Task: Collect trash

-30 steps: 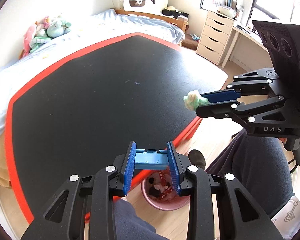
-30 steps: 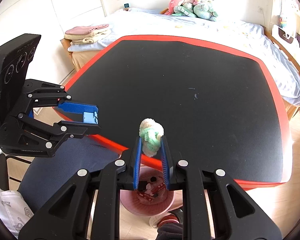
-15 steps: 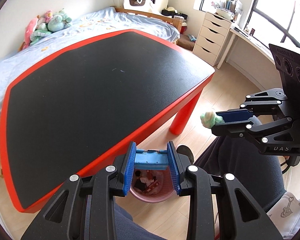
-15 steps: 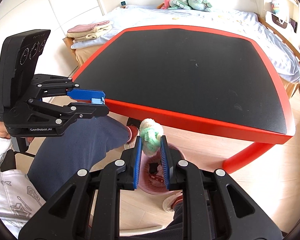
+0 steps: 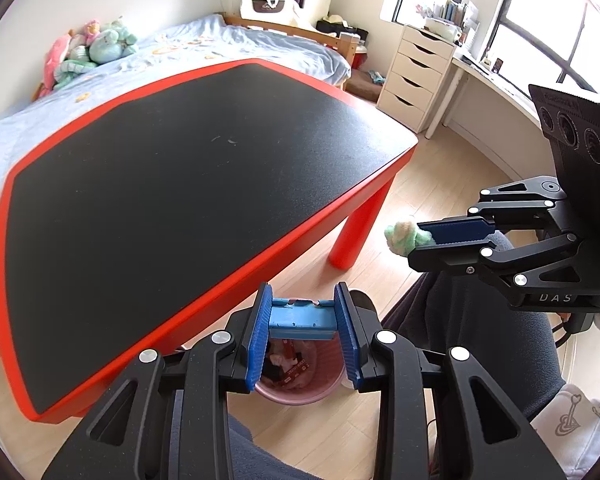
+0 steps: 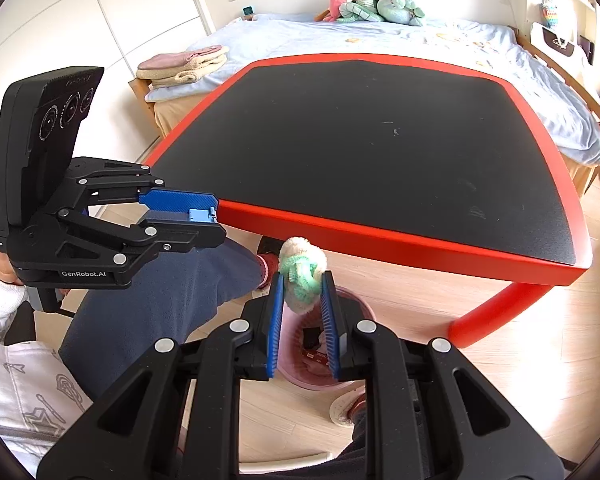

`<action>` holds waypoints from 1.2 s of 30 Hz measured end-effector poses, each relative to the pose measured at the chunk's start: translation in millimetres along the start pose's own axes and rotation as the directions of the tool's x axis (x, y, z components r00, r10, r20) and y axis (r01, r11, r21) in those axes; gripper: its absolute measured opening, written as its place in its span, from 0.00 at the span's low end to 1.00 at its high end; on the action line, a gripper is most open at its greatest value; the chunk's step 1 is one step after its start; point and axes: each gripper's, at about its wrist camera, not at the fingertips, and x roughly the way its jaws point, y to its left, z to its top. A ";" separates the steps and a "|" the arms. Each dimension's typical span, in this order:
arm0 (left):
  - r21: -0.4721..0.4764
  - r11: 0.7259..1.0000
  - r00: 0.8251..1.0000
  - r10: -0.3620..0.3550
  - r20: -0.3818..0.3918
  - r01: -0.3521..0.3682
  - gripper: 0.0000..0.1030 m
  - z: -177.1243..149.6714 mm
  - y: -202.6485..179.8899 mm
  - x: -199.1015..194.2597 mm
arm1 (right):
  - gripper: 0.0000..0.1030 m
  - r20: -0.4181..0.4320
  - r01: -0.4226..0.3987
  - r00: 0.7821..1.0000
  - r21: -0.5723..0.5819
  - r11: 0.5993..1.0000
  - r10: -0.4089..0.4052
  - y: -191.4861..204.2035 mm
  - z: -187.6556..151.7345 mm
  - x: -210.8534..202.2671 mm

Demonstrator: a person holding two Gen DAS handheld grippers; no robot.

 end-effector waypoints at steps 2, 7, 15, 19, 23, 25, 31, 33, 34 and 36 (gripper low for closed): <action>-0.005 1.000 1.000 0.004 0.002 -0.004 0.54 0.7 2.1 0.3 | 0.37 -0.004 0.007 1.000 0.001 1.000 -0.007 -2.0 -0.6 0.3; -0.032 0.999 0.999 0.035 0.020 -0.034 0.87 -0.7 7.0 -1.7 | 0.85 0.011 0.042 0.999 0.024 0.999 -0.042 -7.8 -2.0 0.6; -0.069 0.996 0.998 0.059 0.012 -0.058 0.92 -4.4 13.8 -4.4 | 0.90 -0.004 0.074 0.997 0.048 0.996 -0.074 -8.7 -3.9 4.1; -0.073 0.995 0.998 0.064 0.012 -0.063 0.92 -4.0 14.2 -6.0 | 0.91 -0.013 0.064 0.998 0.061 0.996 -0.063 -7.2 -3.6 4.3; -0.082 0.994 0.997 0.069 0.015 -0.068 0.93 -2.2 16.3 -8.2 | 0.92 -0.015 0.058 0.998 0.065 0.996 -0.057 -4.9 -1.5 4.1; -0.087 0.994 0.997 0.075 0.024 -0.073 0.93 0.1 18.6 -11.5 | 0.92 -0.010 0.064 0.998 0.062 0.996 -0.063 -4.4 2.2 2.7; -0.127 0.986 0.992 0.119 0.051 -0.111 0.93 12.2 33.1 -23.7 | 0.93 0.031 0.090 0.995 0.072 0.993 -0.092 -9.2 25.5 -6.9; -0.141 0.981 0.988 0.143 0.058 -0.134 0.93 17.9 38.9 -28.4 | 0.94 0.044 0.095 0.994 0.086 0.992 -0.099 -12.6 37.0 -9.9; -0.149 0.978 0.986 0.156 0.061 -0.145 0.93 21.2 42.2 -30.8 | 0.94 0.048 0.100 0.993 0.088 0.991 -0.105 -13.7 43.1 -11.1; -0.164 0.973 0.982 0.176 0.075 -0.162 0.93 27.8 48.5 -36.6 | 0.95 0.069 0.110 0.991 0.079 0.991 -0.116 -14.3 56.6 -14.5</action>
